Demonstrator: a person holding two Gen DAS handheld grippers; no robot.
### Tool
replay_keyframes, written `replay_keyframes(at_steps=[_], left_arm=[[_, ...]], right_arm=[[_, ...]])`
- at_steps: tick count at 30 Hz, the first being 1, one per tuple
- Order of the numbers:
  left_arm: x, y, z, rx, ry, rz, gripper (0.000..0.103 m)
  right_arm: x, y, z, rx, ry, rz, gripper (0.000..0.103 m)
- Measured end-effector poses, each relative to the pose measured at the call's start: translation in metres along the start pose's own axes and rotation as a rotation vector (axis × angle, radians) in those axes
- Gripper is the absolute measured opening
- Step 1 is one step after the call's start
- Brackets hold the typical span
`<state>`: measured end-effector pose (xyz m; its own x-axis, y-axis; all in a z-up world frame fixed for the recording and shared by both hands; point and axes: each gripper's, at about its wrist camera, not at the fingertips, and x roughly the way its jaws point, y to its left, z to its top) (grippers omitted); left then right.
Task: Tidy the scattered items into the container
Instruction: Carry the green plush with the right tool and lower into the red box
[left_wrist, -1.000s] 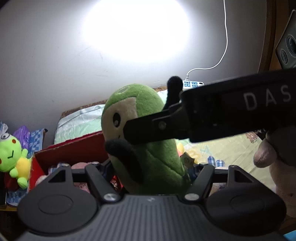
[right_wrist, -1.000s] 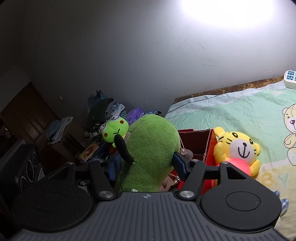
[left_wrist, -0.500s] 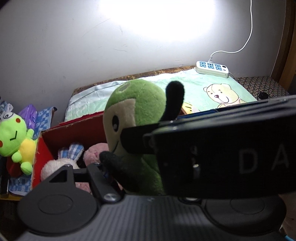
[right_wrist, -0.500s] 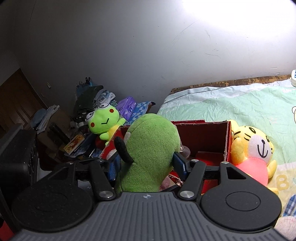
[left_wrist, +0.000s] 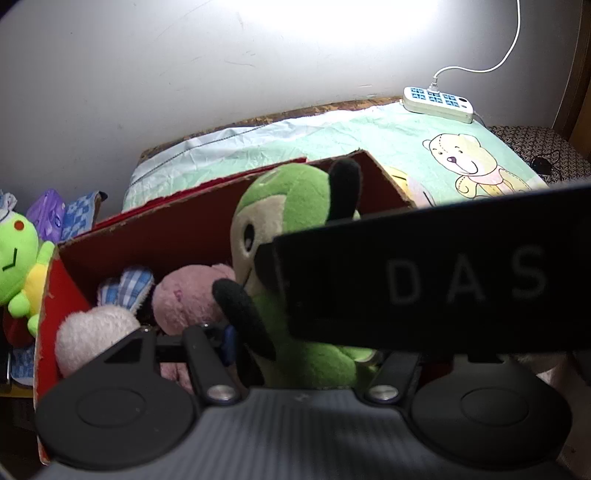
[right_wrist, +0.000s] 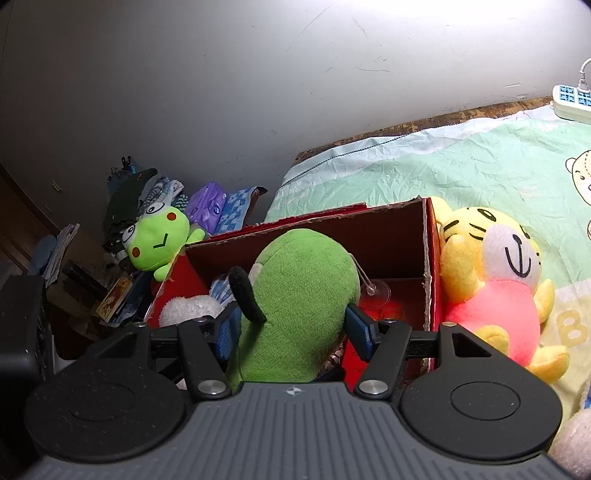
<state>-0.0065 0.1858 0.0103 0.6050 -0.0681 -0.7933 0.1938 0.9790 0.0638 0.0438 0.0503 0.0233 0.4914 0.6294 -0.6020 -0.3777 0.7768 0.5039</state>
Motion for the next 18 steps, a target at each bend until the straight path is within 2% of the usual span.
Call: replay_keyframes(at_steps=[4,18], left_arm=[[0.015,0.004,0.000,-0.025,0.046,0.003,0.069],[0.020,0.020,-0.011,-0.163,0.089,-0.012,0.072]], right_arm=[[0.009,-0.006,-0.001,0.024,0.026,-0.009,0.063],[0.025,0.014,-0.003,-0.154,0.078,-0.098,0.066]])
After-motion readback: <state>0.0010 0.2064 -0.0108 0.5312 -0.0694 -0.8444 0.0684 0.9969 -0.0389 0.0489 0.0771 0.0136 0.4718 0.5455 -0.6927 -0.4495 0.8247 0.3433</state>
